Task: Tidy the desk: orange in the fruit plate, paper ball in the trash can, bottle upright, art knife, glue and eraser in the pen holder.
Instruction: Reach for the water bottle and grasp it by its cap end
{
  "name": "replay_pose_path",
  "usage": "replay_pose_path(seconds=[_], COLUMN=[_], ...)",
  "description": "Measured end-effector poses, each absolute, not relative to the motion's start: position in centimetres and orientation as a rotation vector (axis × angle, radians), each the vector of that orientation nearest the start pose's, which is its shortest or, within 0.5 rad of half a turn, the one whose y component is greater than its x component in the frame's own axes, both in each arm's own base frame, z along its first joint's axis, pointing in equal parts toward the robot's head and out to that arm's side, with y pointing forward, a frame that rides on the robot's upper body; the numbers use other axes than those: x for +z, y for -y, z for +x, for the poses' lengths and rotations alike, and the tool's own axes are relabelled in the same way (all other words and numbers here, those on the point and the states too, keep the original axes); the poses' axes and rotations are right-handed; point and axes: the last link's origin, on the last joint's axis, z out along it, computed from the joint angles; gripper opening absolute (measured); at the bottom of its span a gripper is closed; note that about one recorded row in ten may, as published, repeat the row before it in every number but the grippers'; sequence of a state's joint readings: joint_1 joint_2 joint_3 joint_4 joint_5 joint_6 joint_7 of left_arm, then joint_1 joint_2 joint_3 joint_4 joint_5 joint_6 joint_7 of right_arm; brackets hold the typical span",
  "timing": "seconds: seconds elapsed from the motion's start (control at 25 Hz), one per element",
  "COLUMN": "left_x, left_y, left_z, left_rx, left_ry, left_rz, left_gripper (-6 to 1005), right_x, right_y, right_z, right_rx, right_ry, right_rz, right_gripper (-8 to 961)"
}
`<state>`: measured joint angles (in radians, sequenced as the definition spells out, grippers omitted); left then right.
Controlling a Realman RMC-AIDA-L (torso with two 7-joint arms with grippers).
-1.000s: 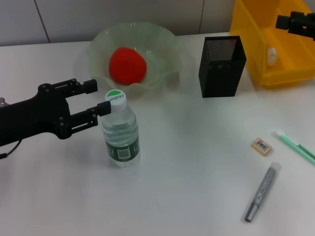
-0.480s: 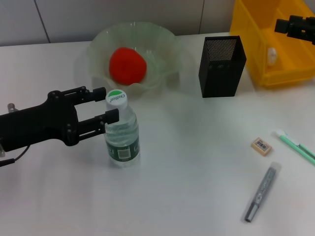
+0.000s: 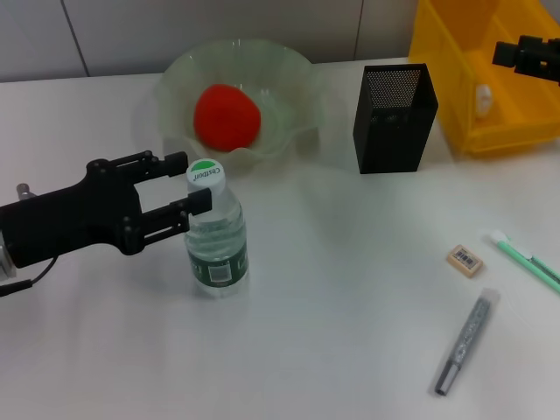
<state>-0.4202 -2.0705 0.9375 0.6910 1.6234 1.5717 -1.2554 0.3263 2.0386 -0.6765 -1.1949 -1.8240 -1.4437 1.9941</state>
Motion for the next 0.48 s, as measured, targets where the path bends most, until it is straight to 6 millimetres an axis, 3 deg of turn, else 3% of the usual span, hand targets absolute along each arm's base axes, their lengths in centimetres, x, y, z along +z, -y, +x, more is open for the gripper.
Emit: replay_pose_path(seconds=[0.48], left_x=[0.00], left_y=[-32.13], left_z=[-24.09], left_rx=[-0.953], left_ry=[0.399], left_rz=[-2.648], left_gripper=[615], right_x=[13.34], right_y=[-33.43], right_z=[27.25], right_rx=[0.760], right_ry=[-0.956], right_rz=[-2.200], right_gripper=[592])
